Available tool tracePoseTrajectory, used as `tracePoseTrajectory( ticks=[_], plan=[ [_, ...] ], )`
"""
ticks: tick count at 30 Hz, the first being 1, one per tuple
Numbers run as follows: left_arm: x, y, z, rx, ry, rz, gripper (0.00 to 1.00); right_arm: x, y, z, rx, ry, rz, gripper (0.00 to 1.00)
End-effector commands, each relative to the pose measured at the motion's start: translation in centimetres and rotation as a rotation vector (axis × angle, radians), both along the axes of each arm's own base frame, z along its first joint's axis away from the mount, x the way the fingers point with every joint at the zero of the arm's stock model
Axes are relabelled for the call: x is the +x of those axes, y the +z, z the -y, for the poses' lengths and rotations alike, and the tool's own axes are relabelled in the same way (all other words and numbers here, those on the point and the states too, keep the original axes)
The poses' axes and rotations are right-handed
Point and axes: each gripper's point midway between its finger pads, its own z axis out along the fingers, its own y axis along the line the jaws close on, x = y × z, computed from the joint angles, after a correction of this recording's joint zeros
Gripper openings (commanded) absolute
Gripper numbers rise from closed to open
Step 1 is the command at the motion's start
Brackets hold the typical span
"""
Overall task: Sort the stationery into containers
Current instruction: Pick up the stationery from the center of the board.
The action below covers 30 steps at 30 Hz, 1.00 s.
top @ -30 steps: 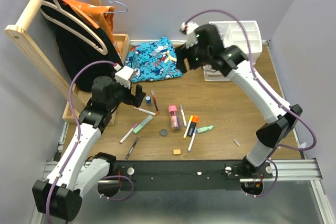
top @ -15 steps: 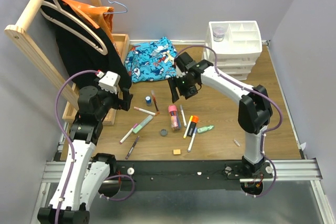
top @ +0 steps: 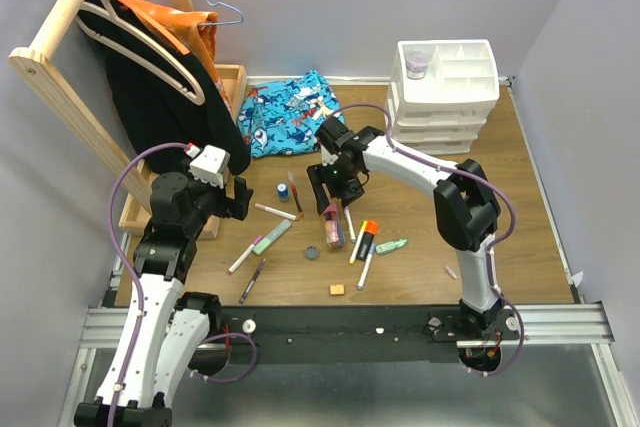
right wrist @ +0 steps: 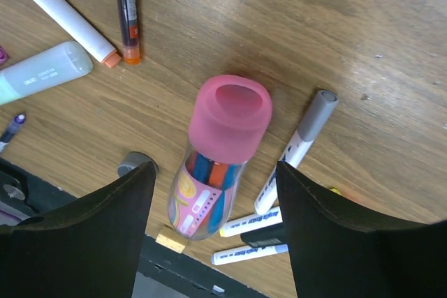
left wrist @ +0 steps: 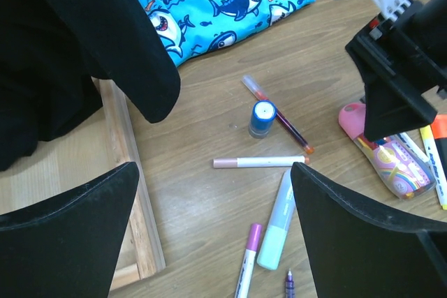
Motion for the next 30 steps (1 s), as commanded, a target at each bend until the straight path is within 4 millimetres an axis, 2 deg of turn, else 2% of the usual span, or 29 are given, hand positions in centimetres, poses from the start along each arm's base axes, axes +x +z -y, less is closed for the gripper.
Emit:
tracePoseTrajectory(
  ticks=[1, 7, 15, 18, 19, 21, 22, 23, 24, 25, 26, 27, 30],
  plan=[
    [-0.3, -0.1, 0.2, -0.024, -0.009, -0.004, 0.99, -0.3, -1.1, -1.1, -0.010, -0.010, -0.017, 0.77],
    [-0.3, -0.1, 0.1, -0.024, -0.004, 0.001, 0.99, -0.1, -2.9, -1.2, -0.069, -0.026, -0.009, 0.75],
    [-0.3, -0.8, 0.3, -0.074, 0.007, -0.021, 0.99, 1.4, -5.0, -1.2, -0.170, -0.049, 0.053, 0.70],
    [-0.4, -0.6, 0.4, -0.075, 0.004, -0.020, 0.99, 1.0, -5.5, -0.8, -0.201, -0.039, 0.054, 0.58],
    [-0.4, -0.7, 0.4, -0.073, 0.005, -0.023, 0.99, 0.5, -5.8, -0.4, -0.215, -0.033, 0.042, 0.49],
    [-0.4, -0.3, 0.4, -0.070, 0.000, -0.017, 0.99, 0.6, -4.6, 0.3, -0.227, -0.037, 0.079, 0.41],
    [-0.5, -0.2, 0.4, -0.064, -0.003, -0.016, 0.99, 0.6, -4.2, 0.7, -0.238, -0.034, 0.096, 0.29],
    [-0.5, -0.1, 0.4, -0.059, -0.007, -0.015, 0.99, 0.8, -3.3, 0.9, -0.229, -0.034, 0.118, 0.22],
    [-0.4, 0.0, 0.4, -0.056, -0.010, -0.011, 0.99, 0.9, -1.4, 0.9, -0.207, -0.034, 0.152, 0.15],
    [-0.4, 0.2, 0.4, -0.051, -0.017, -0.003, 0.99, 1.3, -0.2, 1.2, -0.200, -0.032, 0.187, 0.01],
    [-0.3, 0.2, 0.5, -0.049, -0.020, -0.004, 0.99, 1.3, 0.7, 1.2, -0.188, -0.027, 0.206, 0.01],
    [-0.3, 0.3, 0.6, -0.049, -0.025, -0.002, 0.99, 1.4, 2.9, 1.2, -0.151, -0.029, 0.247, 0.01],
    [0.0, 0.9, 0.9, -0.057, -0.046, 0.016, 0.99, 1.7, 5.9, 1.3, -0.110, -0.004, 0.319, 0.01]
  ],
)
